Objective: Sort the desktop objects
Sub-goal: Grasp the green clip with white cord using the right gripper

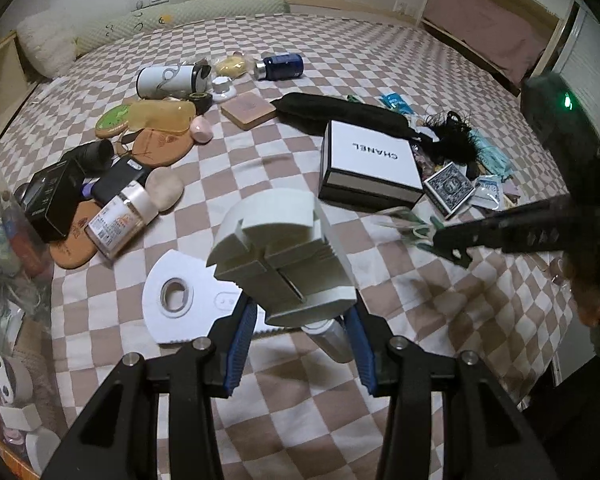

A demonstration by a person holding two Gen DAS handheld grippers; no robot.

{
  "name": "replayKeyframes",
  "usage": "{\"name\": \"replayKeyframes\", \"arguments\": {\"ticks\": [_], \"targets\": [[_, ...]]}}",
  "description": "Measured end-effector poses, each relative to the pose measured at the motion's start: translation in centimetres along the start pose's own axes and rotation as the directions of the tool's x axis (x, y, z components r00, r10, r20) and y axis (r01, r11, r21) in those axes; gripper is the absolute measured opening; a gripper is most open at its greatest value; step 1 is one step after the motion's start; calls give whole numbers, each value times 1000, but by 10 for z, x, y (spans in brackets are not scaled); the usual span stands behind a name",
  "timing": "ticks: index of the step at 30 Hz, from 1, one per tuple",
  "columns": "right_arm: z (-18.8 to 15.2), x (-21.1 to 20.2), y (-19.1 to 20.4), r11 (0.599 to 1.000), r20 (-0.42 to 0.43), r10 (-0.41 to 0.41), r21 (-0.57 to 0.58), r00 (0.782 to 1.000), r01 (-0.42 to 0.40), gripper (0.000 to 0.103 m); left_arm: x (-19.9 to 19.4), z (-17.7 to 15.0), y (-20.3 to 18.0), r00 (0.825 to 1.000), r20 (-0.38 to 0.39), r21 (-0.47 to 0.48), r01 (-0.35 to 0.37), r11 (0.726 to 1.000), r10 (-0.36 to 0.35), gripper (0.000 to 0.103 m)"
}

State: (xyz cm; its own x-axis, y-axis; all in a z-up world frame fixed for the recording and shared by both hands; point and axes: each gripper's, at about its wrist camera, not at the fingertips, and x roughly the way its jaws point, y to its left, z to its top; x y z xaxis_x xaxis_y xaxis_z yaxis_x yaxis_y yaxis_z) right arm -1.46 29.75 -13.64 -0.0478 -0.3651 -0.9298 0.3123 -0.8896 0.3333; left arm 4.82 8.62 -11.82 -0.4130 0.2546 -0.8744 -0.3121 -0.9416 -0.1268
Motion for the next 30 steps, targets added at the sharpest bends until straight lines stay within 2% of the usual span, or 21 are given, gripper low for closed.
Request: {"name": "replayKeyframes", "arguments": {"ticks": [4, 11, 16, 17, 18, 20, 23, 25, 27, 30], "targets": [[-10, 26, -4, 1000, -84, 14, 22, 996, -12, 11, 4, -4, -3, 1000, -11, 12, 0, 1000, 0, 44], [-21, 44, -7, 999, -121, -51, -15, 991, 50, 11, 10, -8, -15, 999, -32, 45, 6, 999, -5, 44], [-19, 38, -1, 1000, -79, -14, -25, 997, 12, 12, 13, -11, -19, 999, -44, 57, 7, 998, -4, 44], [-18, 35, 2, 999, -64, -15, -32, 998, 12, 21, 14, -11, -19, 999, -46, 57, 6, 998, -4, 44], [-18, 32, 4, 999, -50, -15, -38, 999, 13, 53, 14, -11, -18, 999, -48, 55, 6, 998, -3, 44], [-17, 30, 6, 999, -32, -36, -33, 999, 35, 88, 16, -12, -17, 999, -53, 52, 5, 999, -2, 44], [-17, 35, 11, 994, -50, -85, -70, 995, 82, 87, 17, -13, -16, 998, -57, 50, 3, 999, 0, 44], [-19, 42, 11, 992, -78, -104, -75, 992, 98, 80, 17, -12, -16, 998, -58, 49, 4, 999, -1, 44], [-21, 51, 11, 991, -103, -114, -84, 988, 105, 50, 17, -12, -16, 998, -58, 48, 4, 999, -2, 44], [-24, 63, 11, 988, -139, -129, -98, 982, 116, 35, 17, -13, -15, 998, -60, 47, 5, 999, -2, 44]]}}
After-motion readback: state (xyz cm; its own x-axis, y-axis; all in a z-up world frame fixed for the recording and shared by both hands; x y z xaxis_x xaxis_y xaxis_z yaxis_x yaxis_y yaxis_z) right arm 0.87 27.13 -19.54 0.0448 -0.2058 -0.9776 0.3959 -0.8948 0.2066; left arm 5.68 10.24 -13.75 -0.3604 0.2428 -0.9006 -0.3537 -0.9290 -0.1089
